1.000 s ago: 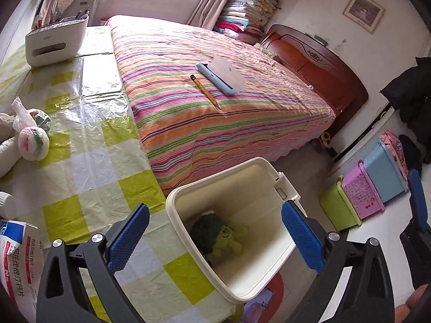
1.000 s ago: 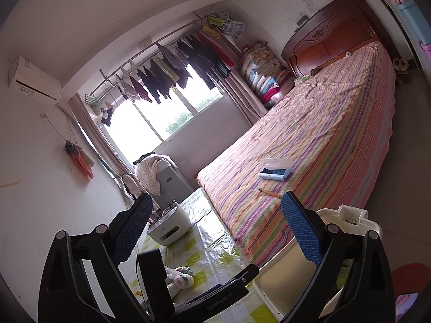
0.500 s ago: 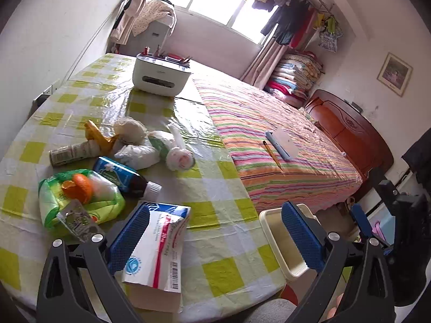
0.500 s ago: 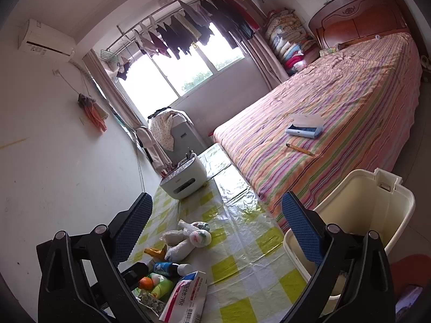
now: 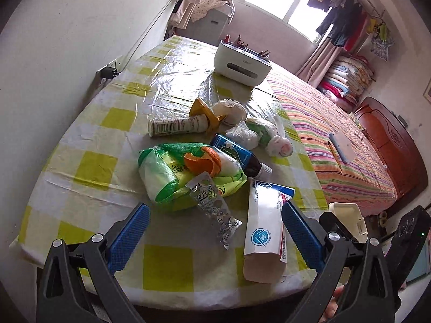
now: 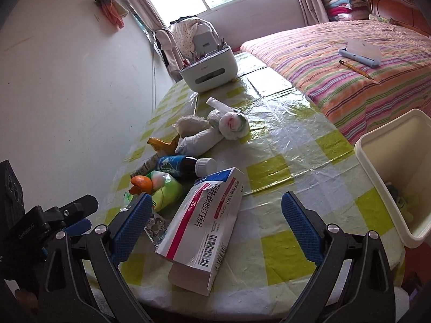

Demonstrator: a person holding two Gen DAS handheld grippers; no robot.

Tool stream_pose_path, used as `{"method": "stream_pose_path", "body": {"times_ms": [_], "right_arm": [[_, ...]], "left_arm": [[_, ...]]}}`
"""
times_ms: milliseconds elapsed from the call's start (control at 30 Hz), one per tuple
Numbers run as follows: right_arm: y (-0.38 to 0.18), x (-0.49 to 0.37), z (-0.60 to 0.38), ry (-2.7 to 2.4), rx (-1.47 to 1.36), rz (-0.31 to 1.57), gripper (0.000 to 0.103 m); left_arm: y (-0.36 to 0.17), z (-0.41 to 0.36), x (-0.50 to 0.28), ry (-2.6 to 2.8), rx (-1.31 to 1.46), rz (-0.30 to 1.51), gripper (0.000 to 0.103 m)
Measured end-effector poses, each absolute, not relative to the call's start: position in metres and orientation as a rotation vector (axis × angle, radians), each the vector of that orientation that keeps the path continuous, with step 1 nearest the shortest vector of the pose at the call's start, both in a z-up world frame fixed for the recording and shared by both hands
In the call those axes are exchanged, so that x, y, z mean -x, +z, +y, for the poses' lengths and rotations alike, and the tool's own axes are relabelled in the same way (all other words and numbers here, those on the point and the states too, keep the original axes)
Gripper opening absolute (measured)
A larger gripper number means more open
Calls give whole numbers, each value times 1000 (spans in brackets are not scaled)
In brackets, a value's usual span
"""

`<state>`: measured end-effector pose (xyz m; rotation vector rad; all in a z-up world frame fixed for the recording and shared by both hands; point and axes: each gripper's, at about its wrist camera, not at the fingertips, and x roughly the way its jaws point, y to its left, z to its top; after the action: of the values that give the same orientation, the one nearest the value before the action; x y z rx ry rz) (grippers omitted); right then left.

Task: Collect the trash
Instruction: 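Return both tools to the table and approach the white medicine box with the right tool, then grasp the white medicine box with the right tool while the left tool grasps the silver blister pack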

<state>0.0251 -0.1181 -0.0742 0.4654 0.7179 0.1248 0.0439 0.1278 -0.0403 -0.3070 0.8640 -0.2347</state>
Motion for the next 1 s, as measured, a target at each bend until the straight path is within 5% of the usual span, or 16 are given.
{"method": "stream_pose_path", "body": {"times_ms": [433, 567, 1000], "right_arm": [[-114, -58, -97, 174, -479, 858, 84], [-114, -60, -86, 226, -447, 849, 71], [-100, -53, -126, 194, -512, 733, 62]], "left_arm": [[-59, 134, -45, -225, 383, 953, 96], [-65, 132, -49, -227, 401, 977, 96], [-81, 118, -61, -233, 415, 1049, 96]]}}
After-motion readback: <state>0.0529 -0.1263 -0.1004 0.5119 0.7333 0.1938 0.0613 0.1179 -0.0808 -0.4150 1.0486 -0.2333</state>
